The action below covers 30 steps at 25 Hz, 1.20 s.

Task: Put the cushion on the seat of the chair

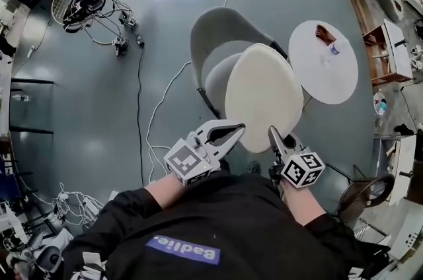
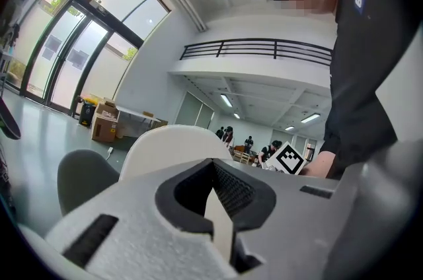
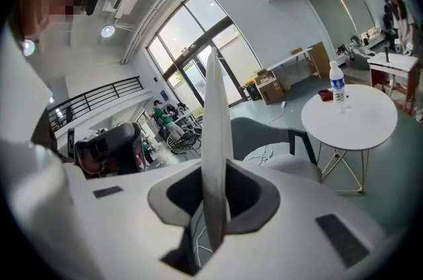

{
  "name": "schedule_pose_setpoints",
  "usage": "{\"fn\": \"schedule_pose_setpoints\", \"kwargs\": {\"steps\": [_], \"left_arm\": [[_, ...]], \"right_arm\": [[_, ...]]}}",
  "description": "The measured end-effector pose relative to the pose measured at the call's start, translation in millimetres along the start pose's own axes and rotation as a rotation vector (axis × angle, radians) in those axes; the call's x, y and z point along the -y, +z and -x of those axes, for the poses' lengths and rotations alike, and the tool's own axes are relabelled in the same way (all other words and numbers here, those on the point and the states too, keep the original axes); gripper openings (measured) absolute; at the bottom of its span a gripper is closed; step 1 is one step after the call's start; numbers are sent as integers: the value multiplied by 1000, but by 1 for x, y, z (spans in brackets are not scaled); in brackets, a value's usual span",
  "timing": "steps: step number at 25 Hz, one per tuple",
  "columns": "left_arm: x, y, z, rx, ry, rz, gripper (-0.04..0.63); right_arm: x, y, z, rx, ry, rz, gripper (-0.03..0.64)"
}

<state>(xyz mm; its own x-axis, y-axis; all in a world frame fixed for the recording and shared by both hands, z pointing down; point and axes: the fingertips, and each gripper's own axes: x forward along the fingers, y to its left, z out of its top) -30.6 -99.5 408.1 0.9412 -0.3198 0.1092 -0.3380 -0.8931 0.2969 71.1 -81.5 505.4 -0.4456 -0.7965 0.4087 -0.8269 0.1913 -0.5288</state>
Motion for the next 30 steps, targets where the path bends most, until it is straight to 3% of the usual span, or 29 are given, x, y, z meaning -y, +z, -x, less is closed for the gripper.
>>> {"fn": "schedule_pose_setpoints", "kwargs": {"steps": [11,15,21,30], "left_arm": [[-22,12,-11,-28,101,18,2],[-27,24,-30,6,117,28,2],[-43,22,-44,10,172,76,2],[-65,-9,-56,-37,215,119,2]], "right_arm": [[48,8,-53,-39,41,-160,72],[71,14,-77,-56,65,-199,72],[99,-5,-118,-85,91,-275,72],[144,-55,-178,-91,102,-479,72]]}}
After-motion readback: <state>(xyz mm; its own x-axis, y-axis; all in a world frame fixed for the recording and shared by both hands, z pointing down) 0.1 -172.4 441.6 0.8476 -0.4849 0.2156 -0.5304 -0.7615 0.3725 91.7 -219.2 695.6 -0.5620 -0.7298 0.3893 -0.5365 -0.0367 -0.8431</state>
